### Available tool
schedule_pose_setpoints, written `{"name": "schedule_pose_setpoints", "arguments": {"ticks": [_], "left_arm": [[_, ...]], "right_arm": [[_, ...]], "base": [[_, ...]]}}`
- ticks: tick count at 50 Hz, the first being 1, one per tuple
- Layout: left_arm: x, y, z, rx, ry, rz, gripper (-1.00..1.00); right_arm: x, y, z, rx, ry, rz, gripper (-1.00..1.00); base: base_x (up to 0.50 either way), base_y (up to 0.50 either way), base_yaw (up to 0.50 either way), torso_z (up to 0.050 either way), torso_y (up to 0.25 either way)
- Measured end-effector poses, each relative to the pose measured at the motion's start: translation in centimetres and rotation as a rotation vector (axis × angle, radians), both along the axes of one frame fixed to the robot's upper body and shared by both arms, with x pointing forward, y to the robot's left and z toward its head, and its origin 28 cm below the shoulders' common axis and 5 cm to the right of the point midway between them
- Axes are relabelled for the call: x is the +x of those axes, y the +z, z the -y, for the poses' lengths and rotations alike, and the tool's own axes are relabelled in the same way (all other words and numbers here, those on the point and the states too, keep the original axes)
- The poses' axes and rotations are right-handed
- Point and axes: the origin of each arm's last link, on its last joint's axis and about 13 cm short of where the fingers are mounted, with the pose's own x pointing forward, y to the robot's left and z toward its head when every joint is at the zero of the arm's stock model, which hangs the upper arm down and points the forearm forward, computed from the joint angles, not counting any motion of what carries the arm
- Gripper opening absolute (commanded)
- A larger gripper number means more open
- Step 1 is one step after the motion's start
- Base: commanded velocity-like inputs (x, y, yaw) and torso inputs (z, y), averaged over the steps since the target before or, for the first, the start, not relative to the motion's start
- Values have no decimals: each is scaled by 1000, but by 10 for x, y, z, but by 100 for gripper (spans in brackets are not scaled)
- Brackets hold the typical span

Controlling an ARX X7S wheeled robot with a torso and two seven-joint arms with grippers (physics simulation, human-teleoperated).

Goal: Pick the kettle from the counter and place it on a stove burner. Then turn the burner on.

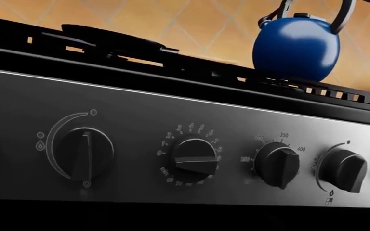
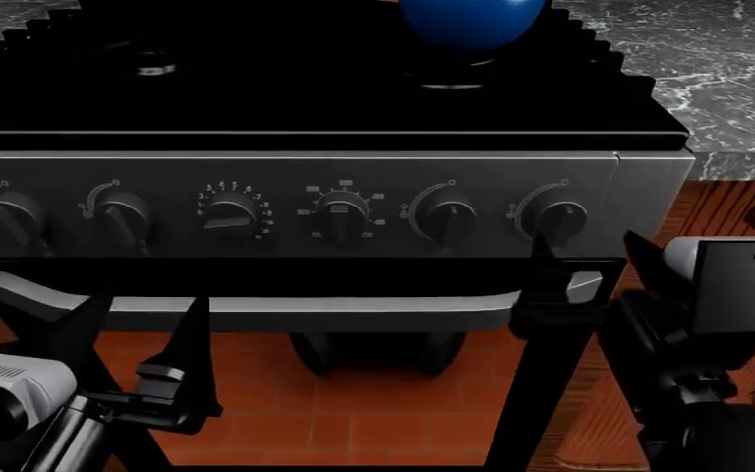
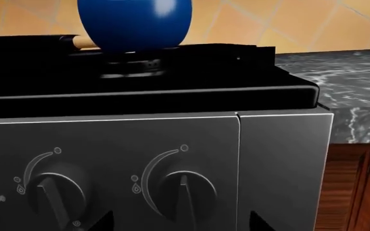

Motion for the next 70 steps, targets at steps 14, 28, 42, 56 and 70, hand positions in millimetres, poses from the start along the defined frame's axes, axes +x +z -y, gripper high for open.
{"name": "schedule_pose_setpoints", "arguments": {"ticks": [14, 28, 42, 56, 70], "left_arm": [[1, -1, 0, 0, 3, -3, 100], [1, -2, -1, -3, 6, -5, 100], [2, -3, -1, -3, 9, -8, 100], [2, -4, -2, -1, 13, -13, 100], [3, -5, -2, -1, 14, -14, 100]], "right_arm": [[13, -3, -1, 10, 5, -33, 100], [21, -5, -2, 13, 13, -62, 100], [25, -7, -3, 15, 17, -73, 100], [28, -9, -3, 19, 12, -77, 100], [31, -10, -2, 20, 7, -72, 100]], "base": [[0, 0, 0, 0, 0], [0, 0, 0, 0, 0], [0, 0, 0, 0, 0], [0, 0, 0, 0, 0], [0, 0, 0, 0, 0]]}}
